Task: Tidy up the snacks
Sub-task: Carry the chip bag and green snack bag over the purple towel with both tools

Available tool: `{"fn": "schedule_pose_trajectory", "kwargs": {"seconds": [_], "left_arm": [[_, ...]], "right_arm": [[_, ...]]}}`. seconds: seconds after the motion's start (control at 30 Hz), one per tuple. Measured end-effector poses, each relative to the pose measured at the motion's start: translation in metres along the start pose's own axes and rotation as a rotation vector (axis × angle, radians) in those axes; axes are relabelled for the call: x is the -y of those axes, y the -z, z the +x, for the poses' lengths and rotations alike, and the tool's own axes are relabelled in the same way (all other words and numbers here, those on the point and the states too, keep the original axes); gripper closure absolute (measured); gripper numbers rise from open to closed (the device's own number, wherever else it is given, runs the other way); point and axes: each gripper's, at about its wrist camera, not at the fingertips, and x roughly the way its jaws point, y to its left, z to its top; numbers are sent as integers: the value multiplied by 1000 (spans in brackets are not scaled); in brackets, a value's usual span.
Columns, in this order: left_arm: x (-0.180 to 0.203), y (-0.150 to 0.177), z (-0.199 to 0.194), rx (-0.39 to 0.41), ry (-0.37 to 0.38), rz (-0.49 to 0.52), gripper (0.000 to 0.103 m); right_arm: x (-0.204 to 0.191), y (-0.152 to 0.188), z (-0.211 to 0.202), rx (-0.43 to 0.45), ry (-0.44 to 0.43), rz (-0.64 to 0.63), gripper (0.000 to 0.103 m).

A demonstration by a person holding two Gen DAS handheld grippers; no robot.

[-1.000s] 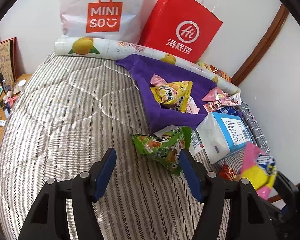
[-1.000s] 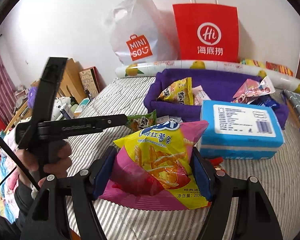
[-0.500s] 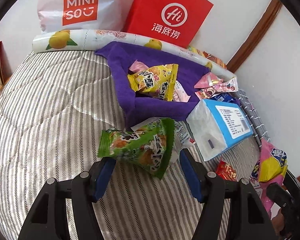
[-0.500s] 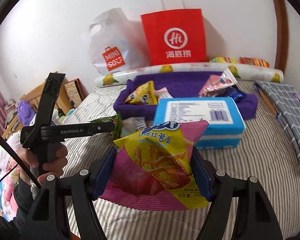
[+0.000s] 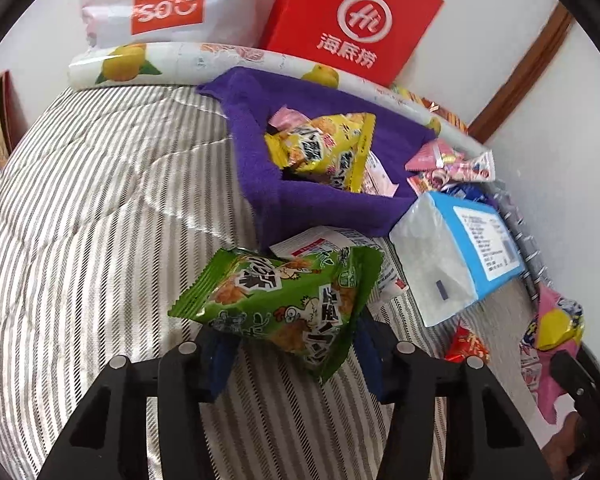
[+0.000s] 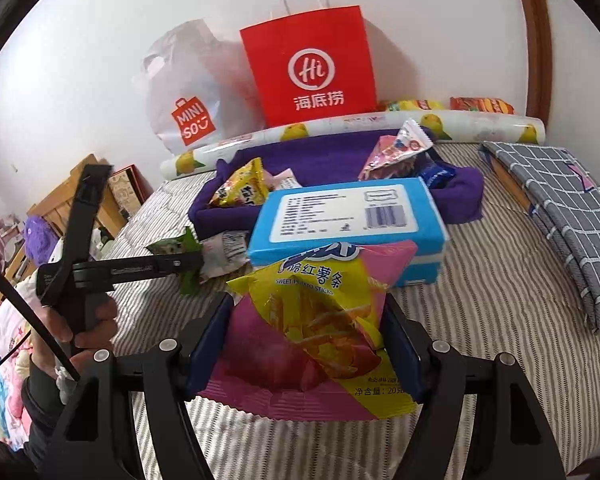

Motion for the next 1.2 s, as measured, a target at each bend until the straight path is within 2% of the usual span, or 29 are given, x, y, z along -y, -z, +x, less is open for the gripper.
{"fn": "schedule_pose_trajectory", "kwargs": {"seconds": [0.1,0.37,0.57,0.77,0.9,1.0,1.2], "left_arm": [[-4,2,-6,14,26,-8,57],[12,6,-30,52,11,10,58],[31,8,-42,63,18,12,58],[54,13,-48,58,33,32,58],[75,16,-50,50,38,60,58],[92,20,-52,40,49,93,57],[113,18,-62,47,75,118,57]], "right_arm": [[7,1,-3,3,0,12,31],[20,5,-9,10,-13,38,31],[28,11,-14,16,63,11,31],[46,26,-5,-46,101,39,31],[50,34,2,-83,95,41,31],[49,33,-1,-91,57,49,31],[40,11,-21,-33,27,29,31]]}}
